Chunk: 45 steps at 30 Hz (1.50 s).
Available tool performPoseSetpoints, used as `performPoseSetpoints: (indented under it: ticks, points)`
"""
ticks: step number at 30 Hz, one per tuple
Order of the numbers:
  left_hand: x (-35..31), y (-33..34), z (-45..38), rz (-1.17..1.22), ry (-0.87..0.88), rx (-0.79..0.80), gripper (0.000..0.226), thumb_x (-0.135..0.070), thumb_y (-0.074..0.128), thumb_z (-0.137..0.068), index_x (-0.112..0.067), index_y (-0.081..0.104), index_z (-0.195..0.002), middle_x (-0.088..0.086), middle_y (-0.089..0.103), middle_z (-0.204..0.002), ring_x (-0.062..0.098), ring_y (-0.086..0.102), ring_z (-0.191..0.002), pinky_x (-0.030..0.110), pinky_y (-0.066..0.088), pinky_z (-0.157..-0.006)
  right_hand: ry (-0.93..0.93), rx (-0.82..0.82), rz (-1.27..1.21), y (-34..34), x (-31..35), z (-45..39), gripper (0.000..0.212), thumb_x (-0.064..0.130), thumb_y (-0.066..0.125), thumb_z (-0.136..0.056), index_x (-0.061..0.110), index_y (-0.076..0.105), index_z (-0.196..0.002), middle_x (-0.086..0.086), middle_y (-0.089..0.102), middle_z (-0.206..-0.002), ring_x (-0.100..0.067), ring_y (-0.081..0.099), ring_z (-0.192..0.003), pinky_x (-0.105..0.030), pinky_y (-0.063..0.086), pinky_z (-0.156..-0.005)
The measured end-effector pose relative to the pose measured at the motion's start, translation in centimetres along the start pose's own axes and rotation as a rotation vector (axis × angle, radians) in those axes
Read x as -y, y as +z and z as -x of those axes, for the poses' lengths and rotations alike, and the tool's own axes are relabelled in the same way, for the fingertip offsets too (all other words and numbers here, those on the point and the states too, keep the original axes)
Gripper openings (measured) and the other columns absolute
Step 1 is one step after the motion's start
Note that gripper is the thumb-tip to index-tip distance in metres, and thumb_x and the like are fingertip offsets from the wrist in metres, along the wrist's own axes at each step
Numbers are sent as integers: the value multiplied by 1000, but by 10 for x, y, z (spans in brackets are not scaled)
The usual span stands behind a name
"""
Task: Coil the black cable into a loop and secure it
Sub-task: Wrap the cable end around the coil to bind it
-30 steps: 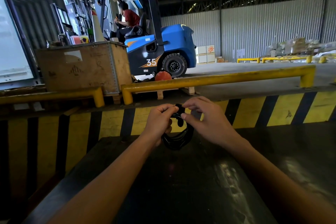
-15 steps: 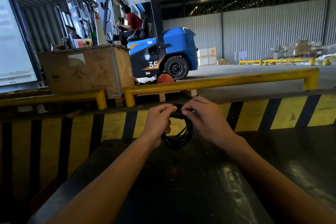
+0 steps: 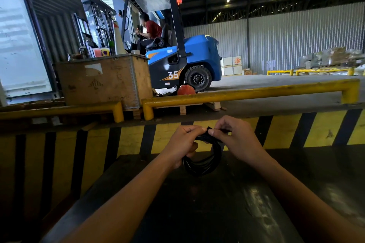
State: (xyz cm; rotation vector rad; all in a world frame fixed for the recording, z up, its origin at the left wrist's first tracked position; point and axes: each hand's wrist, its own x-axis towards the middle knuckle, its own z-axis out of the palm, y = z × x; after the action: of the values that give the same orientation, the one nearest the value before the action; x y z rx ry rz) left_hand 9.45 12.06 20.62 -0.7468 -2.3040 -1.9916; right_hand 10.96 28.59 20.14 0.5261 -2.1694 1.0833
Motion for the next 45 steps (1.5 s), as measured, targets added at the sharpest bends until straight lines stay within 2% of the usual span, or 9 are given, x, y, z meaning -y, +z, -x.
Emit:
performPoseSetpoints:
  ticks: [7,11,14,18,24,31,37,42,45]
  points:
    - [-2,0,2,11,-1,17,27,-32,50,-95,-20,67,-77,5,69,-72,9,32,-38,21,23,-39,53,-27,-114,5,-2,6,20,26,67,-81,30,51,-93,6,69,-77,-6,66,-80,-29,52,-77]
    - [-2,-3,2,-21,9,40,31,-35,48,-96,-20,64,-74,4,67,-67,7,34,-36,20,25,-38,30,96,-33,5,-4,10,11,32,57,-87,24,62,-91,8,66,-80,-2,60,-75,-21,44,-65]
    - [2,-4,-1,-40,-5,72,34,-39,46,-96,-13,66,-85,5,66,-67,8,35,-37,19,28,-38,-16,105,39,5,-3,14,15,31,55,-89,22,64,-80,10,60,-69,-1,55,-69,-14,39,-58]
    - [11,-4,-1,-24,19,113,34,-44,50,-93,-15,66,-104,7,67,-81,10,44,-45,22,40,-46,-15,-67,50,6,-1,17,19,29,55,-89,17,64,-76,5,61,-69,-6,55,-67,-13,39,-58]
    - [28,-5,2,-49,-11,110,32,-23,70,-81,-21,61,-112,-3,67,-91,11,64,-80,30,49,-80,118,-111,-56,4,-12,21,22,28,51,-91,15,66,-81,-1,63,-72,-13,59,-70,-23,41,-60]
    - [49,-2,-1,-110,-40,61,29,-6,64,-84,-14,60,-112,8,67,-105,12,64,-72,32,55,-75,126,150,15,7,-29,44,12,24,54,-90,21,64,-86,4,64,-77,-6,59,-71,-17,40,-60]
    - [105,29,20,124,-339,120,40,-11,69,-80,-18,59,-118,5,62,-119,20,62,-108,39,54,-88,296,-102,-62,8,-50,80,15,24,55,-89,15,66,-89,3,66,-81,-8,62,-76,-24,48,-66]
    - [158,62,51,351,-559,43,40,-2,63,-83,-9,57,-122,14,63,-114,23,64,-95,41,56,-84,573,0,-120,14,-95,148,20,26,55,-90,16,68,-80,-4,68,-74,-14,63,-66,-36,51,-64]
    - [185,76,70,275,-664,49,38,-1,65,-82,-8,57,-119,13,66,-102,20,65,-80,38,55,-79,772,148,-36,16,-127,204,22,30,54,-90,19,63,-75,-5,68,-75,-12,64,-63,-30,51,-61]
